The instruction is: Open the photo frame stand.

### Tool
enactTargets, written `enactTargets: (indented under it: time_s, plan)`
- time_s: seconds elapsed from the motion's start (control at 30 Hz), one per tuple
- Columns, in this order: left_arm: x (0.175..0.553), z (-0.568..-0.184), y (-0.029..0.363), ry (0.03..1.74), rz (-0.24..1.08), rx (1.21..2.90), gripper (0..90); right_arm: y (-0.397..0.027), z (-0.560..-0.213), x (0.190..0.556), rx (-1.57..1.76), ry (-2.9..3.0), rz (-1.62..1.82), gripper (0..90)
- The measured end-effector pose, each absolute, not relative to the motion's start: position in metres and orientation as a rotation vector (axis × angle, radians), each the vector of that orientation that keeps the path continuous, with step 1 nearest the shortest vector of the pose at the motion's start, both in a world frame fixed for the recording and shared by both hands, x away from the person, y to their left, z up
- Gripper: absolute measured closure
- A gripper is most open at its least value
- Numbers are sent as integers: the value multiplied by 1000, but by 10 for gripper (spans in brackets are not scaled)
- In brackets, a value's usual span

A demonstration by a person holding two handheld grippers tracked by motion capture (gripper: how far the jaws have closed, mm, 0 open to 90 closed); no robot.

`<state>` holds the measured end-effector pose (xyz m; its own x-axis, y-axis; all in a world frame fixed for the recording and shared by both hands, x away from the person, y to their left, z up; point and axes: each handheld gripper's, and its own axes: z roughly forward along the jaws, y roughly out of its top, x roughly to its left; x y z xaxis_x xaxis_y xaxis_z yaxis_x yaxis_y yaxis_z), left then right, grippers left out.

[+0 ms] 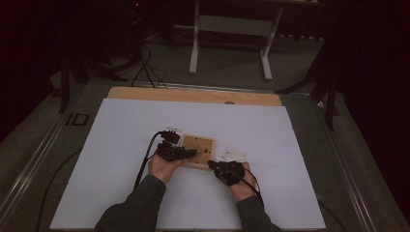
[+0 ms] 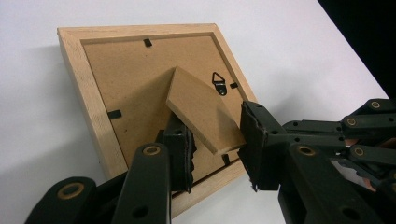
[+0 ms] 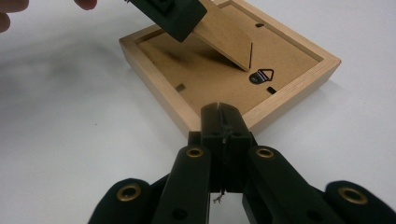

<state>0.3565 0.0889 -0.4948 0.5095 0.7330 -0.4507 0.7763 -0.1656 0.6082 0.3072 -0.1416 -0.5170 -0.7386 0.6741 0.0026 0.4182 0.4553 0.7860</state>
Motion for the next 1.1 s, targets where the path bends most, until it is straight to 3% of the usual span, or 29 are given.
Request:
enactTargets:
  time_s: [0.43, 0.93, 1.1]
  plan:
    - [364, -495, 90, 1280, -94, 1878, 574, -141, -517, 307, 931, 2398, 1168, 898]
    - [370, -495, 89, 1309, -103, 1860, 568, -141, -517, 307, 930, 2400, 1169, 898]
    - [369, -494, 87, 1311, -73, 1880, 605, -141, -517, 307, 930, 2400, 1169, 898]
